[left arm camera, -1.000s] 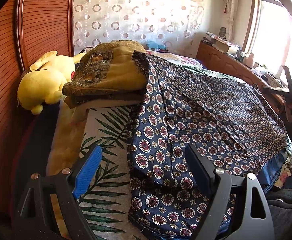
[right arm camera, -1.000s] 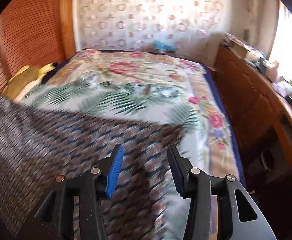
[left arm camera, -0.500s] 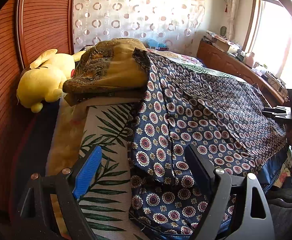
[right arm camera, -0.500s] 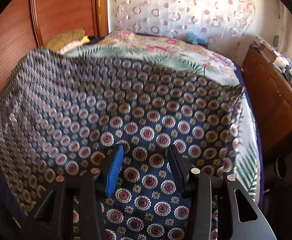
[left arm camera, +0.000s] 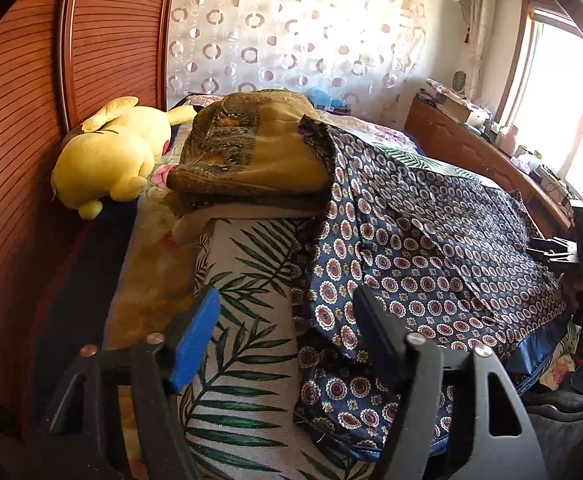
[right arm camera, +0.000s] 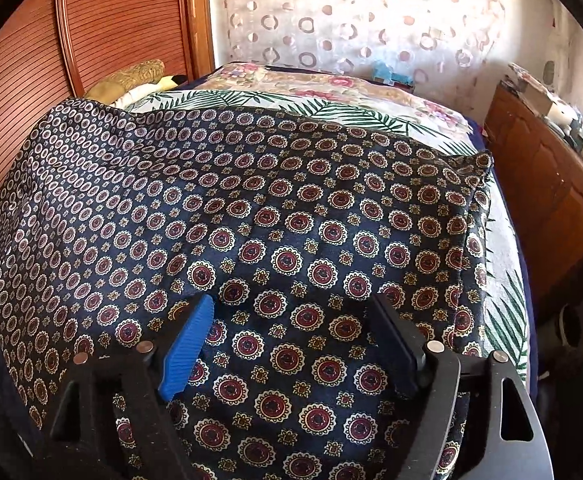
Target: Fold small clothes
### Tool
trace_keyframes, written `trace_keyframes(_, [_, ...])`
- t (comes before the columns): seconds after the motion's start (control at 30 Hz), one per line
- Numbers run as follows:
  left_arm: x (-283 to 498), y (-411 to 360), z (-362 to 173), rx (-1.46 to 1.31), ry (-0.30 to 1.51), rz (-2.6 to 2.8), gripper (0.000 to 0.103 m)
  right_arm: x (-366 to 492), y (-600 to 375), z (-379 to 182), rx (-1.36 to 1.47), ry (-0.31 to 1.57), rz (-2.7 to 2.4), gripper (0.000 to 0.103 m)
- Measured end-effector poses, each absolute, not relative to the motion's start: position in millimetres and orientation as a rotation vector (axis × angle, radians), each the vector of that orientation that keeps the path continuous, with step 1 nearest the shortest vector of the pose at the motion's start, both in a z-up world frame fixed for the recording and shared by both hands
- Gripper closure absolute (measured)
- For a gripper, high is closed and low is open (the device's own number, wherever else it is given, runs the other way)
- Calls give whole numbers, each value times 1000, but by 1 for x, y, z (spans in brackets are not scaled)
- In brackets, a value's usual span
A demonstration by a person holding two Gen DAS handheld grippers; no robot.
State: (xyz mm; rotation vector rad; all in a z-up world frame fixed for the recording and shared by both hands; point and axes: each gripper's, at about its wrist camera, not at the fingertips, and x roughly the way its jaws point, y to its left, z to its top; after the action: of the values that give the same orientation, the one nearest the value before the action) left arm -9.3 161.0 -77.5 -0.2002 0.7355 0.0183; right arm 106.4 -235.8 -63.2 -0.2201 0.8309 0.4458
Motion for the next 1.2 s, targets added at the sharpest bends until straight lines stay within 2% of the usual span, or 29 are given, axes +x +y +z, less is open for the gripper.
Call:
trace_keyframes(0.07, [-10,161,-78,-206,741,12,40,107,-235,-63,-220,831,445,22])
trace_keyframes(0.6, [-5,137,-105,-213,817,-74,42,109,-235,-64,-222,831,447,21])
trace_keyframes(0.7, [-4,137,-110,-212,829,-73,48,109,-236,-64,-223,830,448,20])
trace_keyframes(0.87, [-2,134,-110,-185,822,-53,50,109,-236,-64,-223,830,450,20])
trace_keyframes(0.93, [-2,132,-110,-175,822,-52,59,109,-236,-65,-223,830,449,20])
trace_keyframes(0.97, [-2,132,-110,-175,823,-54,60,109,-236,-64,-223,830,450,20])
trace_keyframes(1.2, [-2,133,-110,-212,822,-84,60,110,-237,-64,-224,830,451,20])
